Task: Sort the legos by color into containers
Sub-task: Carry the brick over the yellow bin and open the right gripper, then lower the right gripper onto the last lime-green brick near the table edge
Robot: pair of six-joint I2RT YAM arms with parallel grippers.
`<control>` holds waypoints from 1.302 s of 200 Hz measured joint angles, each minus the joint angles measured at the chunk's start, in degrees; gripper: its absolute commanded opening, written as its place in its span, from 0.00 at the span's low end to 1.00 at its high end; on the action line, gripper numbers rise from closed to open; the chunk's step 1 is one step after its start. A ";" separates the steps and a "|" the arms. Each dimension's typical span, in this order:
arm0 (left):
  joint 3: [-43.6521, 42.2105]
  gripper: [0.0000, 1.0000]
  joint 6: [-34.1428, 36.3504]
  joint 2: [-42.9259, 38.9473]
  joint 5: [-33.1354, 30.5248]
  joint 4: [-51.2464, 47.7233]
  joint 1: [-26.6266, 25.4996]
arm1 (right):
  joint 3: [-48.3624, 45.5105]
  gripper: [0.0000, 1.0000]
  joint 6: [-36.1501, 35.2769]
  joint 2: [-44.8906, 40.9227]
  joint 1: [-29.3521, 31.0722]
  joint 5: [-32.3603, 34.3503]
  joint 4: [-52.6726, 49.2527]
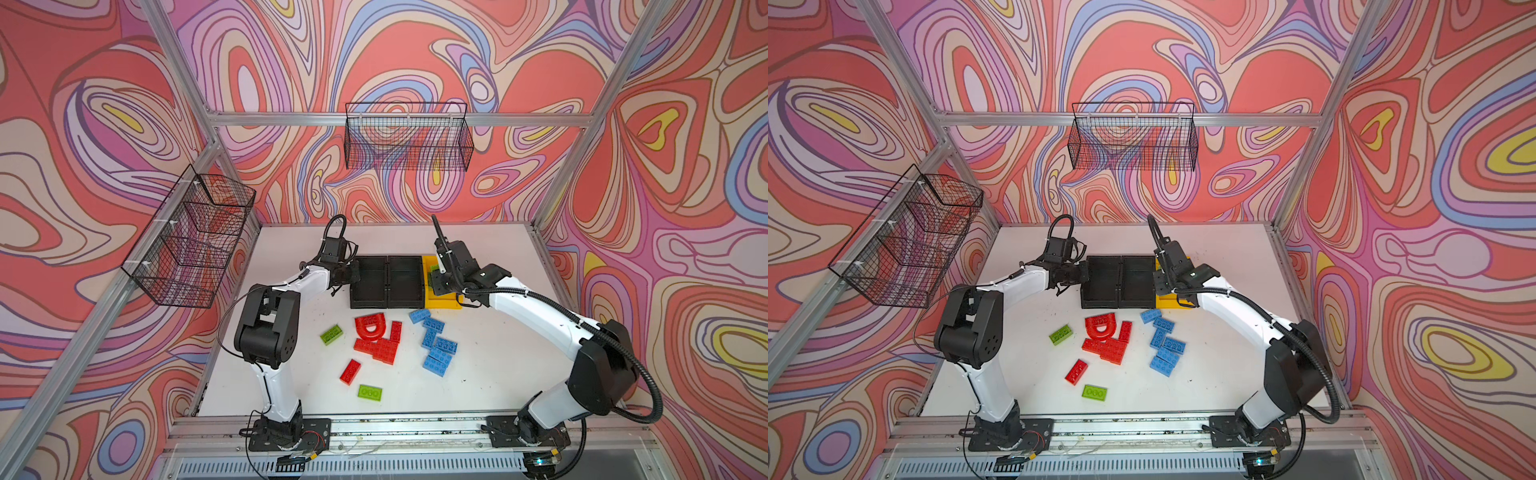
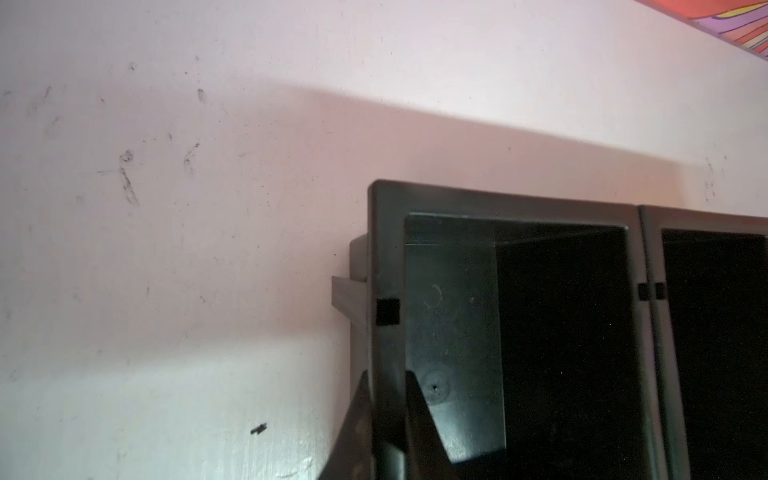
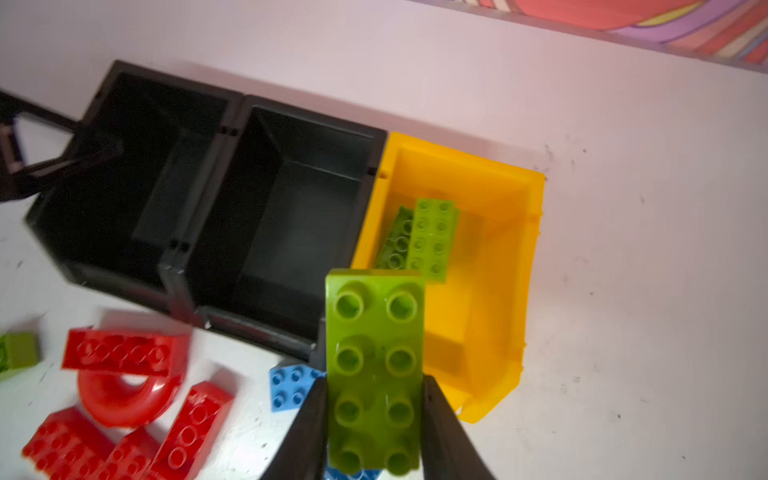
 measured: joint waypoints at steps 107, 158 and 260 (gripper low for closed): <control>-0.02 0.04 0.02 -0.07 0.00 -0.04 0.00 | 4.46 0.39 -0.11 15.39 -10.82 -8.41 6.16; -0.04 0.04 0.07 -0.07 -0.20 -0.07 0.00 | 5.75 0.52 -0.61 16.72 -11.26 -9.29 7.30; -0.04 0.04 0.20 -0.13 -0.44 -0.15 0.00 | -0.26 0.54 -5.68 3.26 -6.45 -12.50 6.34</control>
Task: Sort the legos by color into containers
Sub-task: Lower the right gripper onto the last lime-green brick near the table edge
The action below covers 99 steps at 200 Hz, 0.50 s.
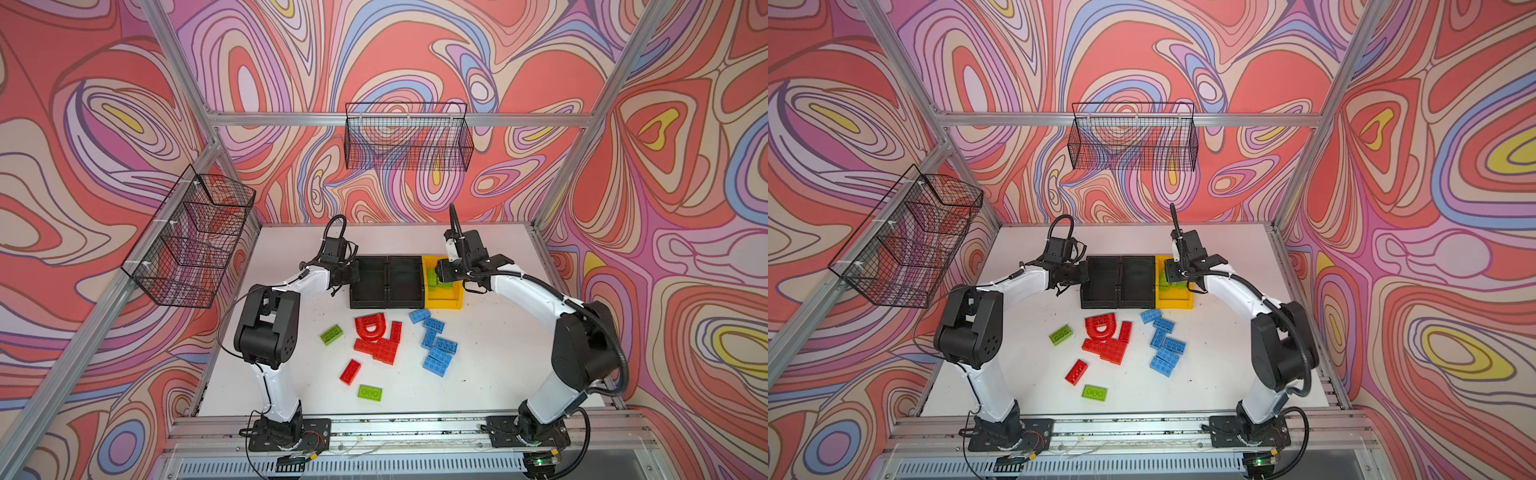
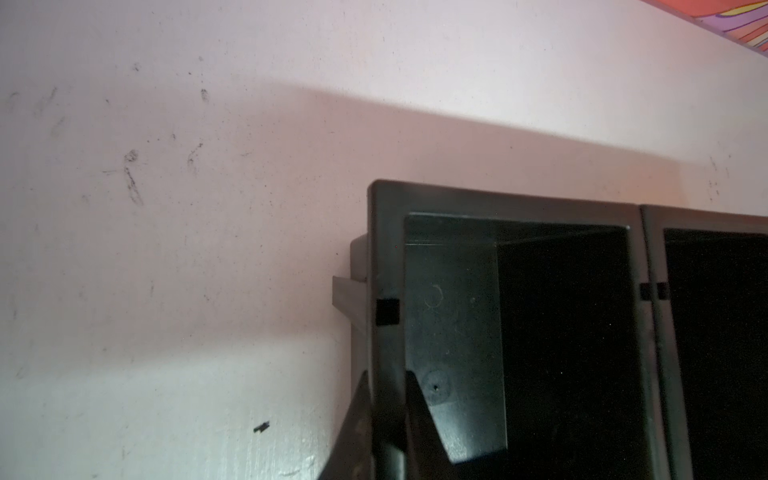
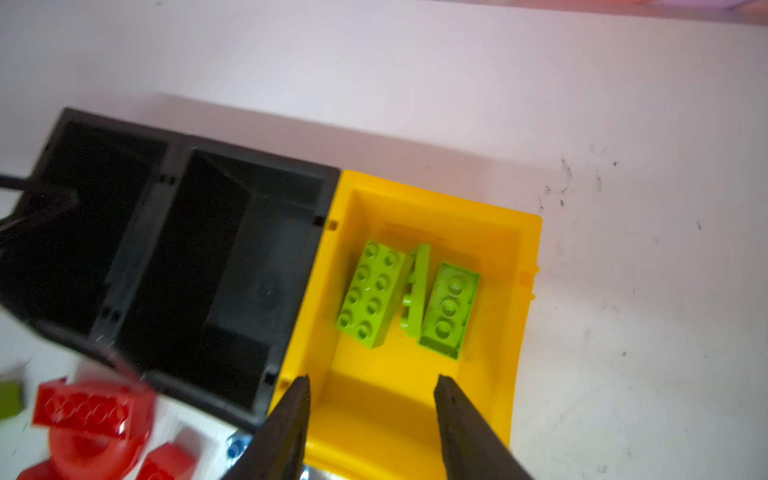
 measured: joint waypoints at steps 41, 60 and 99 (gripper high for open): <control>0.00 0.04 0.02 0.00 -0.11 -0.04 0.00 | -4.83 0.55 -1.66 -5.68 13.94 -1.84 -2.43; 0.00 0.04 0.00 0.00 -0.09 -0.04 0.00 | -4.96 0.55 -1.90 -5.22 22.23 -2.75 -3.76; 0.00 0.04 0.00 0.00 0.04 -0.02 0.00 | -3.26 0.54 -2.43 0.35 34.34 -7.08 -5.92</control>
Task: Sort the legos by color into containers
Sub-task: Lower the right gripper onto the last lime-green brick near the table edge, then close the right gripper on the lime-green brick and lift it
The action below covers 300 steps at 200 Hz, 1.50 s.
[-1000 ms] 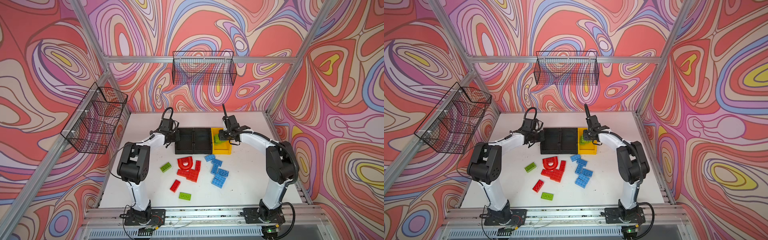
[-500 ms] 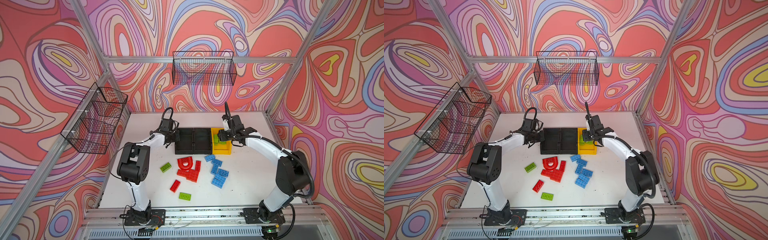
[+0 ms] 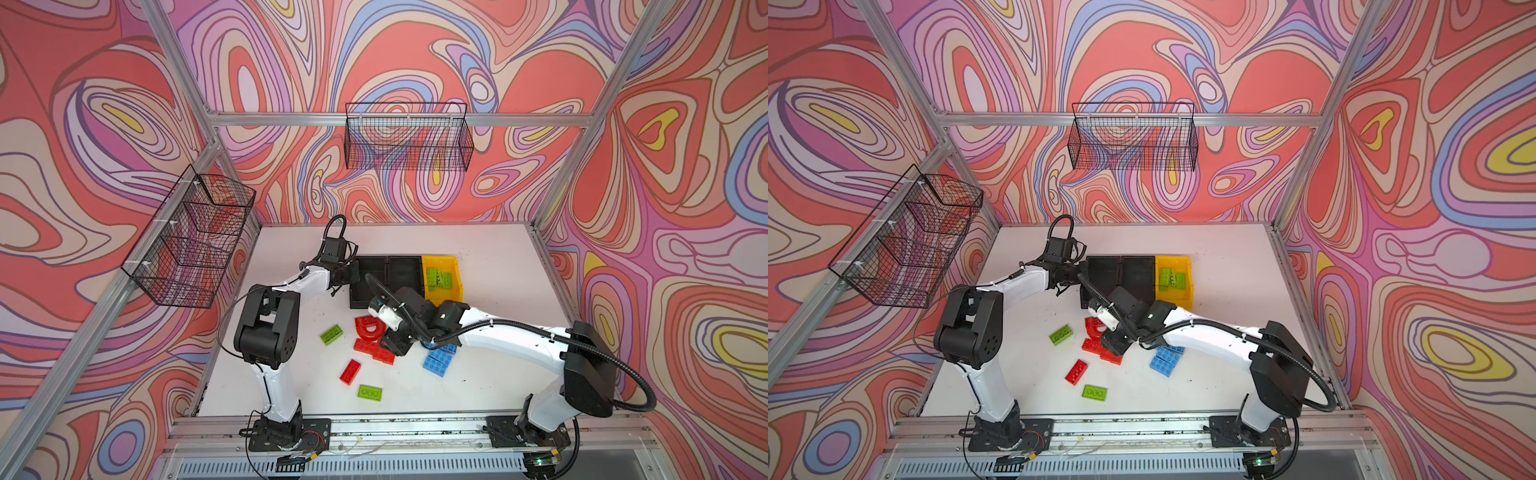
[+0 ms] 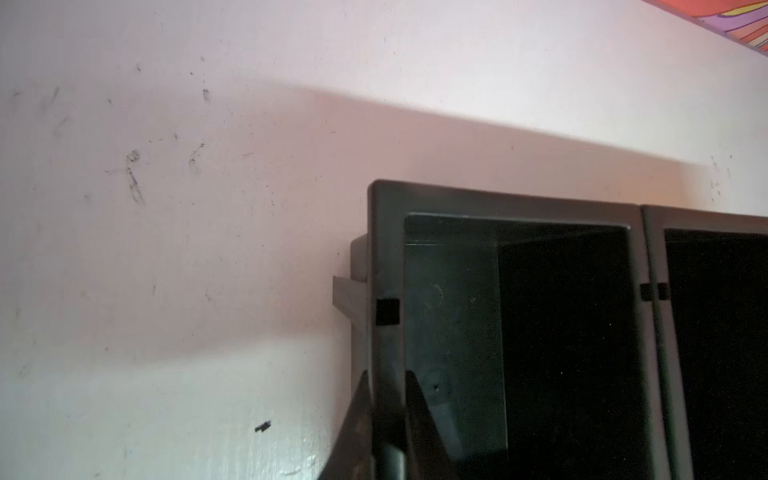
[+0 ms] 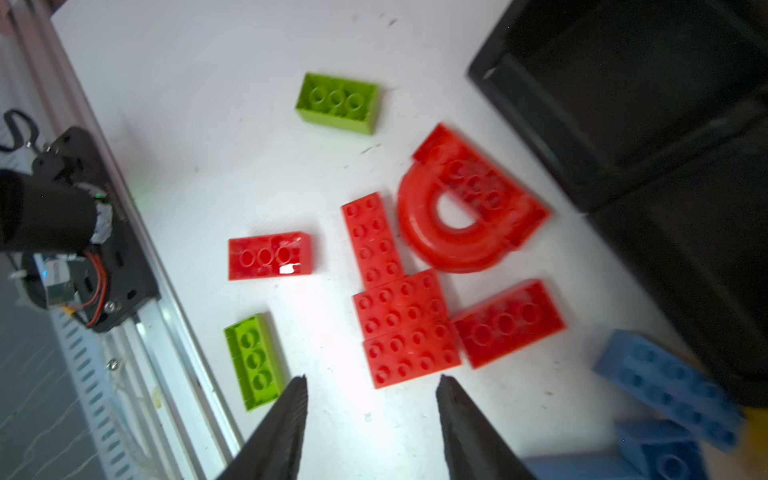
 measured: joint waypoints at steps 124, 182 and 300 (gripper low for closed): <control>0.00 0.04 0.00 0.00 0.00 0.00 0.02 | 0.63 0.65 -0.20 11.32 14.47 0.55 -2.29; 0.00 0.04 0.00 0.00 -0.02 0.00 0.07 | 1.57 0.51 -1.95 15.06 14.84 3.32 -1.99; 0.00 0.04 0.02 0.00 0.00 -0.02 0.13 | -4.87 0.26 3.63 -1.27 7.82 7.76 2.84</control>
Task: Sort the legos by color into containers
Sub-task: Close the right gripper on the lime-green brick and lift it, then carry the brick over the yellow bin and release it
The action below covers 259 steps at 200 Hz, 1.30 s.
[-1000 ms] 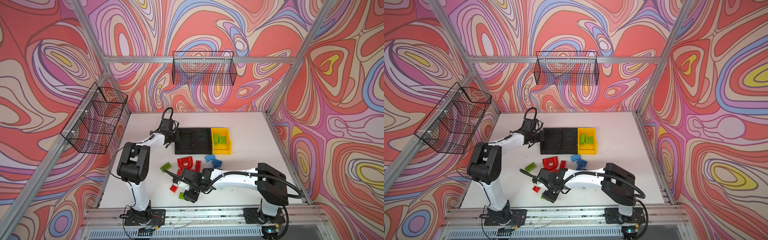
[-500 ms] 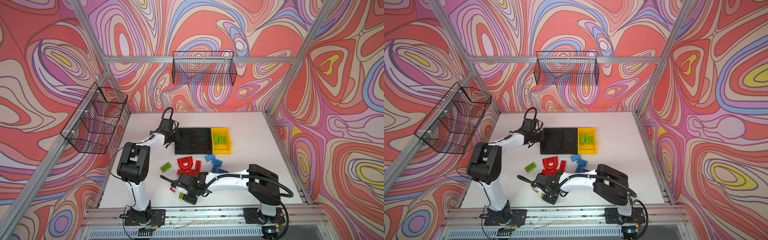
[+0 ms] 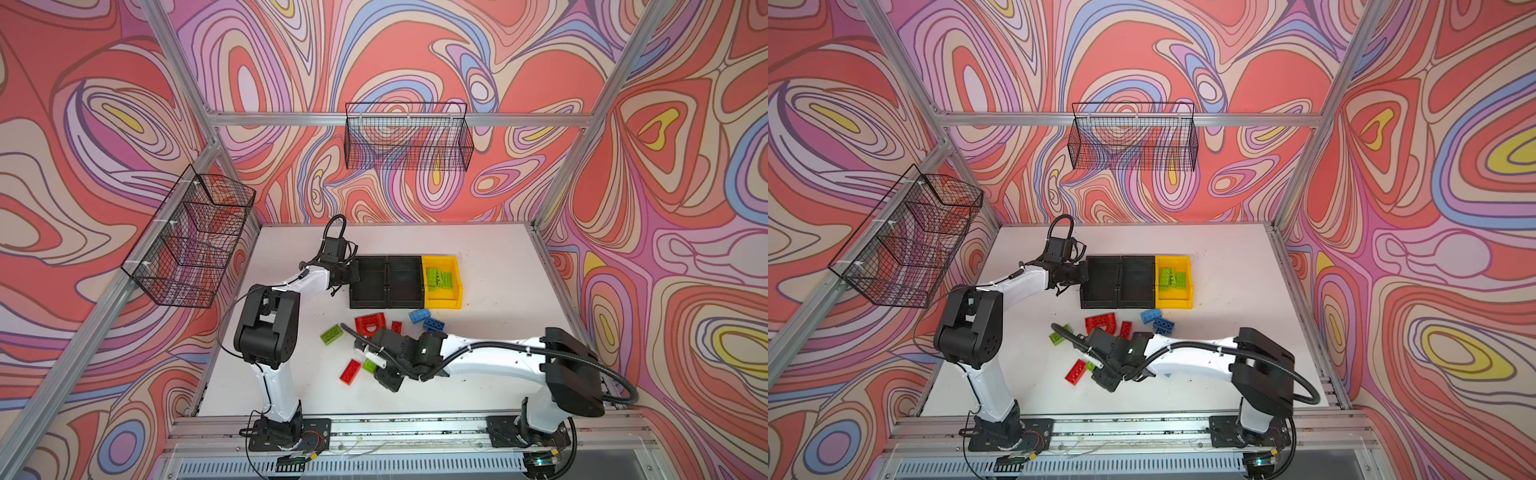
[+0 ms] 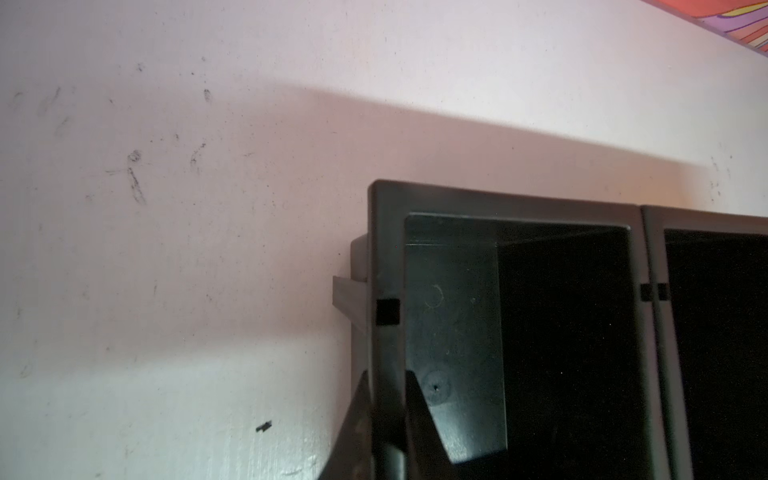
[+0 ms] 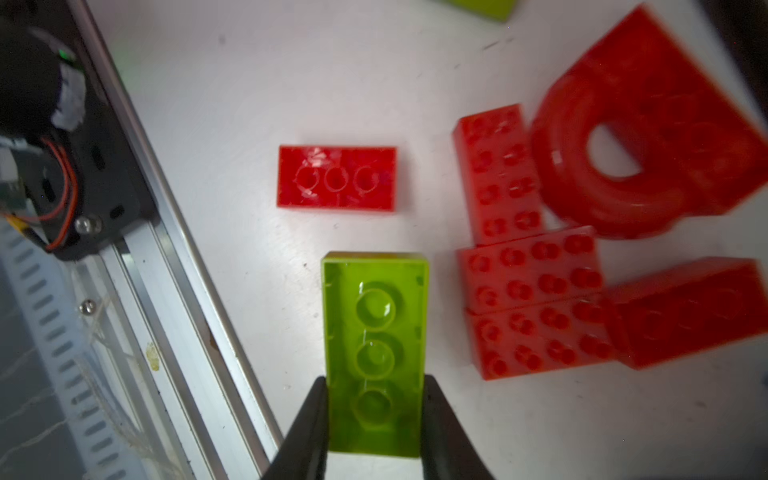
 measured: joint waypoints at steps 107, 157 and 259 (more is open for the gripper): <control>0.00 0.04 0.02 0.00 0.24 -0.04 0.11 | -4.57 0.27 9.88 -10.03 -35.12 1.29 7.58; 0.00 0.03 0.02 0.00 0.24 -0.07 0.13 | 1.05 0.32 9.92 2.78 -44.09 2.75 5.35; 0.00 0.04 0.22 -0.04 0.17 -0.24 0.15 | 11.26 0.60 5.73 11.56 -45.31 6.73 5.38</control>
